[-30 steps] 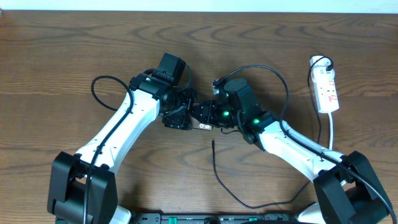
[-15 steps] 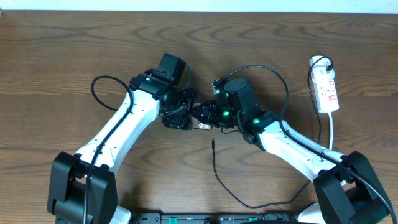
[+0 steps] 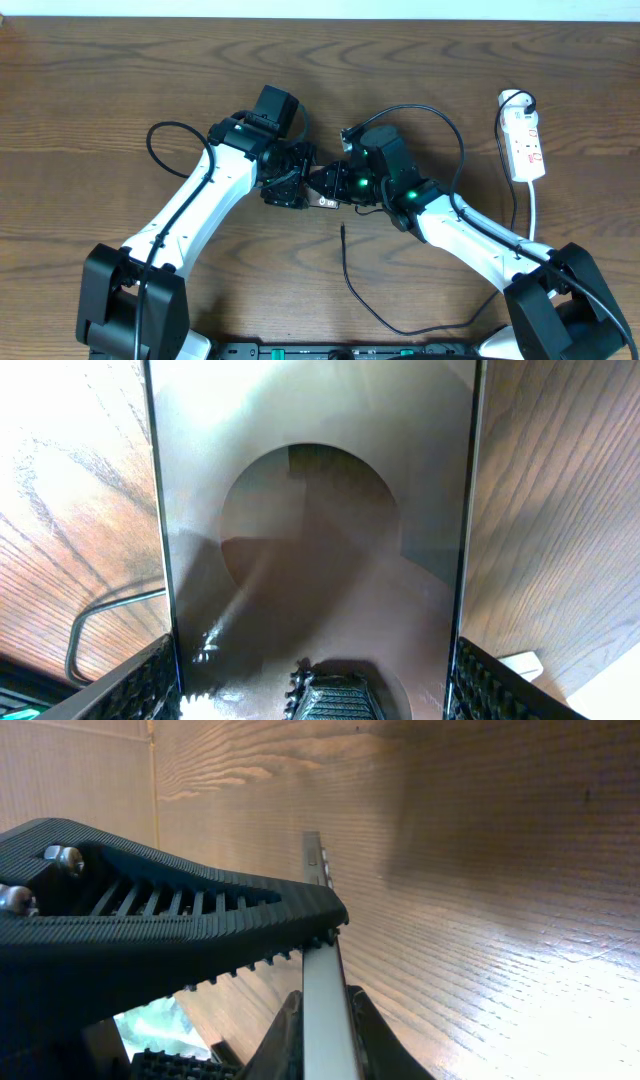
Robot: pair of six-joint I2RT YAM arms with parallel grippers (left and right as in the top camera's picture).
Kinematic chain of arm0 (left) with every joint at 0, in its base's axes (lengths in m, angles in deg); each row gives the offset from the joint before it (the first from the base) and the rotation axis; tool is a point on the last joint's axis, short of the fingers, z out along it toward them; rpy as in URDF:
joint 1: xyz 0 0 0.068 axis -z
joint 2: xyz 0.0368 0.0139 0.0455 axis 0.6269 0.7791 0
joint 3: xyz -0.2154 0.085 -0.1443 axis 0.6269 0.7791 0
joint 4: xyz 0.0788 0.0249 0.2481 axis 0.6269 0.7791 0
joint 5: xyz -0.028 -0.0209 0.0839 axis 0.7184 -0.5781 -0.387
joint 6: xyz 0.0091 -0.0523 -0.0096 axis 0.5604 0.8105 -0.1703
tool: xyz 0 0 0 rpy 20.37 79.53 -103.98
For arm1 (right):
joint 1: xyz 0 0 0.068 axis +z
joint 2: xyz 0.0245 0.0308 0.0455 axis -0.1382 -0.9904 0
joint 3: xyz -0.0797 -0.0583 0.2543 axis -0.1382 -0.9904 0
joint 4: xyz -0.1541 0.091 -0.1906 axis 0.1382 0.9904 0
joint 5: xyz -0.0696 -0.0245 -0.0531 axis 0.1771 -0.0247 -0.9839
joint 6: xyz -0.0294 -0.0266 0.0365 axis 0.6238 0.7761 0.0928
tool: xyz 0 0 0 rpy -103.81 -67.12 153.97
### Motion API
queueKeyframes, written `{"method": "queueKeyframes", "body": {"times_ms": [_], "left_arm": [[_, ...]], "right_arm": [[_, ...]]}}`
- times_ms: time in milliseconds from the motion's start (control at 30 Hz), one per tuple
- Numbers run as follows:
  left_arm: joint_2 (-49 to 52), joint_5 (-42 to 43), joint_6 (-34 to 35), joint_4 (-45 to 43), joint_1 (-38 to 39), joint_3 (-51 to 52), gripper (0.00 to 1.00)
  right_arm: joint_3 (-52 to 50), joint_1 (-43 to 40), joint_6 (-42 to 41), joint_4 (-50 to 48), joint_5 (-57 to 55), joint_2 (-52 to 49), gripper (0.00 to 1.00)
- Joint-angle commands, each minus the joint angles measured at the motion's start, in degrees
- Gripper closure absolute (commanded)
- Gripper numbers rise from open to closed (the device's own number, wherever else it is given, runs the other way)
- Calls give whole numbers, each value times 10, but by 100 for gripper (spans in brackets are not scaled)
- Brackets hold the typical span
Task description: Plug charger to phone and switch on socket
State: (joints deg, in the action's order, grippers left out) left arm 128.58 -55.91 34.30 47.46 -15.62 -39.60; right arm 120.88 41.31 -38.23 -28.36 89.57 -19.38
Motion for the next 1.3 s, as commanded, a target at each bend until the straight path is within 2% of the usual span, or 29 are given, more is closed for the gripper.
{"method": "queueKeyframes", "body": {"times_ms": [0,433,467,567,600,700,800,900,1267], "left_arm": [[-15,25,1,-2,8,-18,93],[-15,25,1,-2,8,-18,91],[-15,25,1,-2,8,-18,83],[-15,25,0,-2,8,-18,44],[-15,25,-7,-2,8,-18,36],[-15,25,-32,-2,8,-18,21],[-15,25,-34,7,8,-18,11],[-15,25,-35,15,8,-18,9],[-15,56,-120,15,2,-18,9]], "right_arm": [[9,9,5,-1,-1,-3,95],[9,9,5,-1,-1,-3,99],[9,9,5,-1,-1,-3,99],[9,8,5,-1,-1,-3,99],[9,8,5,-1,-1,-3,99],[9,8,5,-1,-3,-3,99],[9,8,5,-1,-3,-3,99],[9,8,5,-1,-3,-3,99],[9,2,5,6,-3,-3,99]]}}
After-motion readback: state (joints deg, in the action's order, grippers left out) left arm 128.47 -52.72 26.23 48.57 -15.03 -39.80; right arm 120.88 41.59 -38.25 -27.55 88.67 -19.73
